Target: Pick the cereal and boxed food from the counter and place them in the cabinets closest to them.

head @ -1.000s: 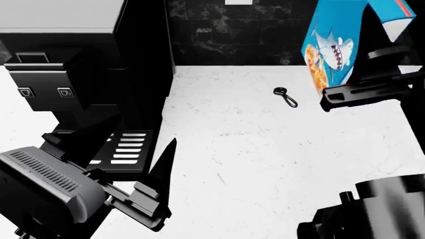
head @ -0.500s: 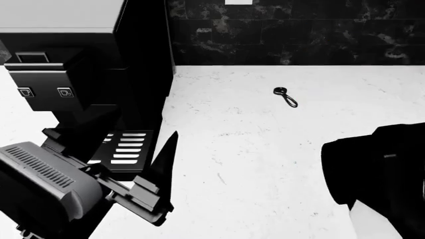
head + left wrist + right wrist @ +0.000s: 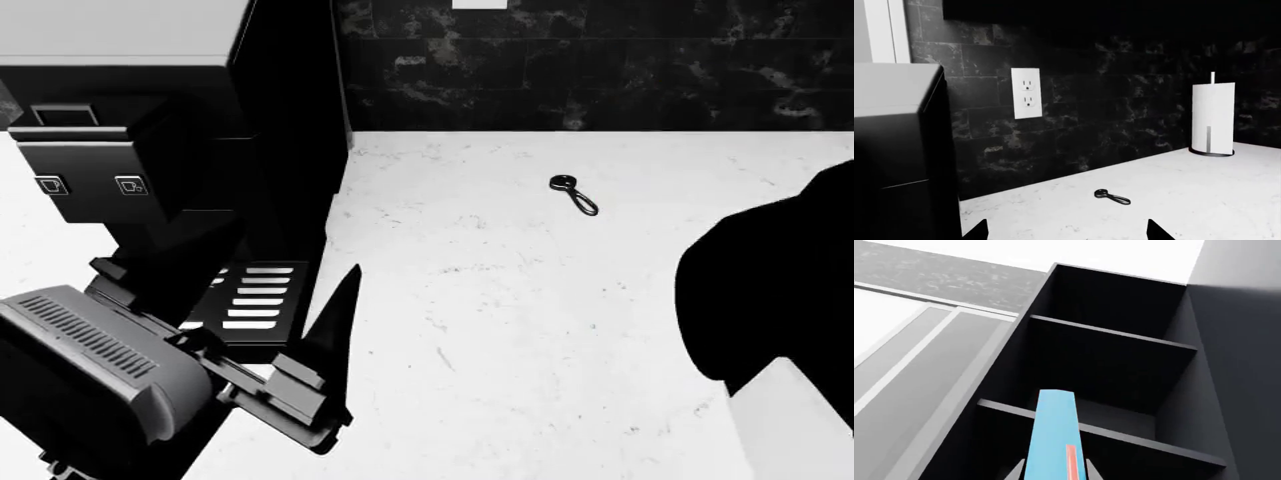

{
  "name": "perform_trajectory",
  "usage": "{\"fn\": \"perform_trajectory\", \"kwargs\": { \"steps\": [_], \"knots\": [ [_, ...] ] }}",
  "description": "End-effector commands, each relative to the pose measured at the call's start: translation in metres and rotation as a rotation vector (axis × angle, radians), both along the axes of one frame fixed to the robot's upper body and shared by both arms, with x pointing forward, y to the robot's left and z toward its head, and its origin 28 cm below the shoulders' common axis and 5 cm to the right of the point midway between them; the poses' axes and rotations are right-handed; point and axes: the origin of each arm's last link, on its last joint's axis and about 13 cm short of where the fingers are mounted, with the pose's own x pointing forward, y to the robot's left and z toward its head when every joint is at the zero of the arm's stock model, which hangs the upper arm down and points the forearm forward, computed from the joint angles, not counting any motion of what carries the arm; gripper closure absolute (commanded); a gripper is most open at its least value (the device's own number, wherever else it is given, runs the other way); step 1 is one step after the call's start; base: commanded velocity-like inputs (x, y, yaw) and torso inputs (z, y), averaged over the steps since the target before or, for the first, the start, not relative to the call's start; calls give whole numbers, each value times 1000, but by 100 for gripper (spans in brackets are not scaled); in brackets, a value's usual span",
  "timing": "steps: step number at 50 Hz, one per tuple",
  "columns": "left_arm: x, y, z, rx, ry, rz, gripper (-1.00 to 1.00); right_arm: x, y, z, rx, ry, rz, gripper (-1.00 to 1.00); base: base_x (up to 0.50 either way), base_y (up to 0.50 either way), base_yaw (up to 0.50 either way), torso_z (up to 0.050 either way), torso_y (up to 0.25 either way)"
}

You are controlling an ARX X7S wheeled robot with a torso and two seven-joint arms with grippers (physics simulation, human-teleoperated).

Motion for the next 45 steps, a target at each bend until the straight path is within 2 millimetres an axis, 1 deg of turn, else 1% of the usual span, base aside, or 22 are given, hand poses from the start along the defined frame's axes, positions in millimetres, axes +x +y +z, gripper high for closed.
{"fn": "perform_trajectory", "kwargs": {
  "steps": [1,9,13,17,20,24,29,32,34,37,40,43,45],
  "knots": [
    [0,-1,-1,2,3,-1,-100,17,3,27,20,-79,15,100,0,0,0,0,0],
    [-1,0,-1,-1,3,2,-100,32,11,52,-38,-97,5,100,0,0,0,0,0],
    [0,0,-1,-3,3,4,-100,48,15,58,-58,-94,-4,100,0,0,0,0,3],
    [1,0,-1,-3,1,3,-100,78,24,59,-93,-83,-13,100,0,0,0,0,0],
    [0,0,-1,-2,1,3,-100,97,31,62,-118,-79,-24,100,0,0,0,0,0],
    [0,0,-1,-1,0,5,-100,116,36,66,-123,-74,-29,100,0,0,0,0,0],
    [-1,1,-2,-1,-2,11,-100,131,39,65,-120,-60,-33,100,0,0,0,0,0],
    [-1,1,-2,1,-2,14,-100,134,39,64,-115,-36,-48,100,0,0,0,0,0],
    [-1,1,-2,-2,-3,16,-100,117,31,86,-112,-28,-72,100,0,0,0,0,0],
    [-2,1,-2,-2,-2,17,-100,125,29,89,-107,-9,-89,100,0,0,0,0,4],
    [-3,1,-2,-3,-1,18,-100,115,23,104,-85,-15,-112,100,0,0,0,0,0],
    [-5,2,-3,-3,0,21,-100,122,19,101,-85,25,-133,100,0,0,0,0,0],
    [-7,3,-3,-3,0,23,-100,130,16,95,-80,44,-144,100,0,0,0,0,0]
  ]
}}
